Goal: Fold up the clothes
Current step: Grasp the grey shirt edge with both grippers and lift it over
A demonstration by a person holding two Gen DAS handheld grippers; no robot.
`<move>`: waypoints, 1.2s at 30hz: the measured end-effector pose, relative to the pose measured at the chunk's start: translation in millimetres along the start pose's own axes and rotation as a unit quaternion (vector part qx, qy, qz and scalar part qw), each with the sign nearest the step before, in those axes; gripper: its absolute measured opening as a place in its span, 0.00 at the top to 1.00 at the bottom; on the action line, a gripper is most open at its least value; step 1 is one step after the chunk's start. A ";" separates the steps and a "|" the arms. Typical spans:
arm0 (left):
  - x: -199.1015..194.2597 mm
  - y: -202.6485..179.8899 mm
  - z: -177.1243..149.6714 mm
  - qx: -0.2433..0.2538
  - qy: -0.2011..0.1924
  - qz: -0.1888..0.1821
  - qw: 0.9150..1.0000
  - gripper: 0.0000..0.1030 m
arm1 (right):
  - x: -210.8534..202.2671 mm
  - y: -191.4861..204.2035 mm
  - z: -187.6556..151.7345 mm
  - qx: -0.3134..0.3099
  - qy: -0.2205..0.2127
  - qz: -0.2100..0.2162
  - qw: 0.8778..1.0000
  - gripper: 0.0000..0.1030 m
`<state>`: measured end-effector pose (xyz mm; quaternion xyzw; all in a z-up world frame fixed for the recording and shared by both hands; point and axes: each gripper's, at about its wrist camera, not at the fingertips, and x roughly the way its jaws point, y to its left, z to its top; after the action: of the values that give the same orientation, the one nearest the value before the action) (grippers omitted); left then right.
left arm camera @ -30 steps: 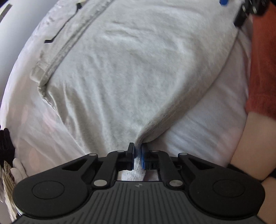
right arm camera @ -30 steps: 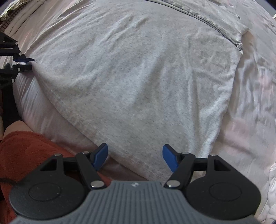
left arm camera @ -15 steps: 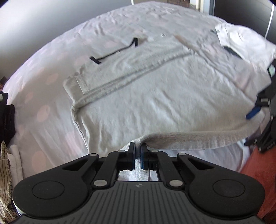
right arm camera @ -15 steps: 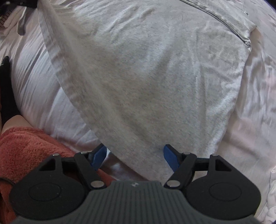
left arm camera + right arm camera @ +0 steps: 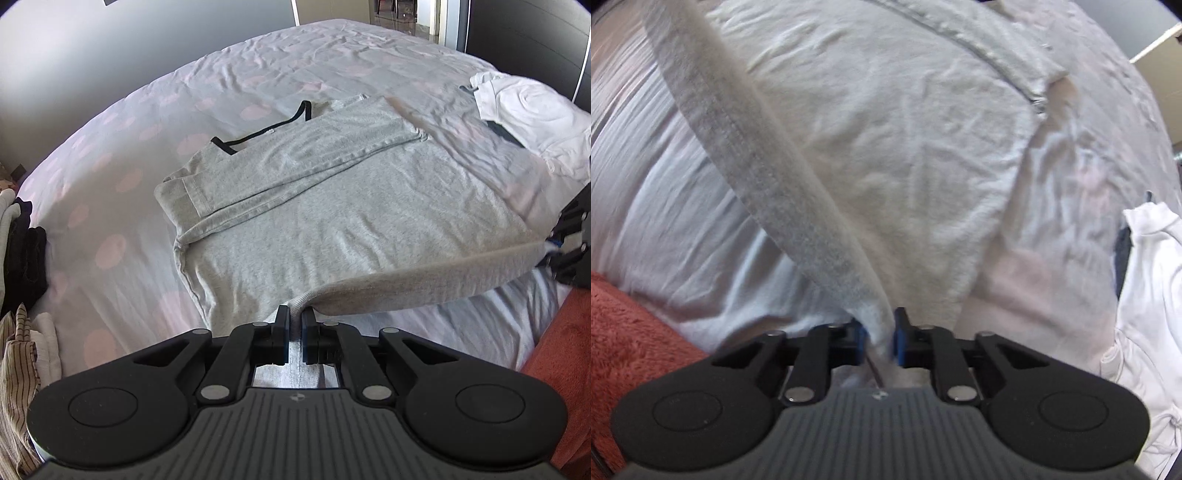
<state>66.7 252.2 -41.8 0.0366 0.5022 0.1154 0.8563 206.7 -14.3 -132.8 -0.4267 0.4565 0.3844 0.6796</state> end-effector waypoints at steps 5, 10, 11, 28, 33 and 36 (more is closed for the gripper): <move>-7.5 5.5 -9.2 -0.003 -0.008 -0.001 1.000 0.94 | -18.1 3.1 -3.6 0.020 -0.052 -0.019 0.998 0.91; -35.8 9.5 -25.8 0.009 -0.040 0.011 0.999 0.94 | -56.2 -3.9 -5.6 0.022 -0.133 -0.054 0.989 0.93; -42.7 9.7 -30.0 0.013 -0.048 0.015 0.999 0.94 | -64.3 -2.1 -5.1 0.020 -0.149 -0.062 0.987 0.94; -155.3 -22.5 -98.1 0.128 -0.084 0.033 0.988 0.94 | -192.5 51.1 -48.2 -0.057 -0.214 -0.132 0.966 0.95; -153.7 -30.8 -100.9 0.153 -0.075 0.051 0.984 0.94 | -203.4 71.7 -66.3 -0.075 -0.211 -0.132 0.966 0.95; -148.9 -28.1 -88.8 0.150 -0.080 0.064 0.983 0.94 | -200.8 73.7 -59.0 -0.075 -0.212 -0.146 0.963 0.95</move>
<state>-75.7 185.3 36.2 0.2064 0.4401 0.0902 0.8692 64.4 -70.8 27.8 -0.4476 0.2049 0.3961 0.7751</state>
